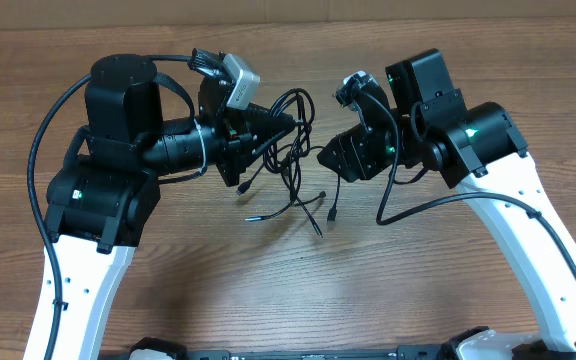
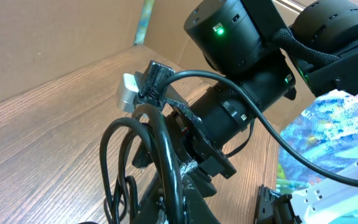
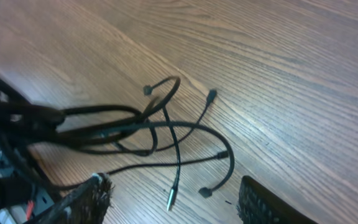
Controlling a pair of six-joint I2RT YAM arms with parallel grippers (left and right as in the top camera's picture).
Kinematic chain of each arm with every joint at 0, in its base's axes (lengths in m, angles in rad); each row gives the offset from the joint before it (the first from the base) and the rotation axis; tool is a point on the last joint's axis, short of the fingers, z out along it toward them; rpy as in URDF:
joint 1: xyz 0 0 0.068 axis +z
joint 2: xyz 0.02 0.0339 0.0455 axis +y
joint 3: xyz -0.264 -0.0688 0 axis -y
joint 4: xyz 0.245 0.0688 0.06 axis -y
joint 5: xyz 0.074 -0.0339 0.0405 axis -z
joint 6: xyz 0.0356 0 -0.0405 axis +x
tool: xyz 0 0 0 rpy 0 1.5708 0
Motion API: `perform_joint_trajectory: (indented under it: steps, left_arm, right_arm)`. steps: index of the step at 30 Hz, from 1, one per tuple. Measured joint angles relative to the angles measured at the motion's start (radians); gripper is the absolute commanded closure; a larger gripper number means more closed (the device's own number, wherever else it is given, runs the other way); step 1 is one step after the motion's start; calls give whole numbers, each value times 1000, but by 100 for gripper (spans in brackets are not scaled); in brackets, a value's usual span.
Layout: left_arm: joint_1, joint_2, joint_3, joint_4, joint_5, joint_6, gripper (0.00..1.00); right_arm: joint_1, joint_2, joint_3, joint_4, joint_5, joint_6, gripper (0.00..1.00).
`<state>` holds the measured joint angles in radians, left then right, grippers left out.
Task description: Untangle cables
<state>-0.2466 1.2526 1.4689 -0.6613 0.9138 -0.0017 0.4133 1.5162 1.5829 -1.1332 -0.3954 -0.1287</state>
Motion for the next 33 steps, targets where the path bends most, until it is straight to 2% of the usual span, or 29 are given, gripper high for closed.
perform_joint_trajectory:
  steps: [7,16,21,25,26,28,29,30,33]
  left_arm:
    - [0,0,0,-9,0,0,96]
    - [0,0,0,-20,0,0,96]
    - [0,0,0,-21,12,0,96]
    - [0,0,0,-18,63,0,96]
    - [0,0,0,-13,84,0,96]
    - [0,0,0,6,125,0,96]
    - [0,0,0,14,145,0,96]
    - [0,0,0,19,162,0,96]
    - [0,0,0,24,187,0,96]
  right_arm:
    - [0,0,0,18,-11,-12,34]
    - [0,0,0,26,-213,-172,34]
    - [0,0,0,98,-322,-232,32]
    - [0,0,0,184,-388,-250,33]
    - [0,0,0,197,-399,-251,37]
    - [0,0,0,214,-417,-257,57]
    - [0,0,0,219,-425,-257,73]
    - [0,0,0,221,-431,-258,96]
    - [0,0,0,206,-446,-265,96]
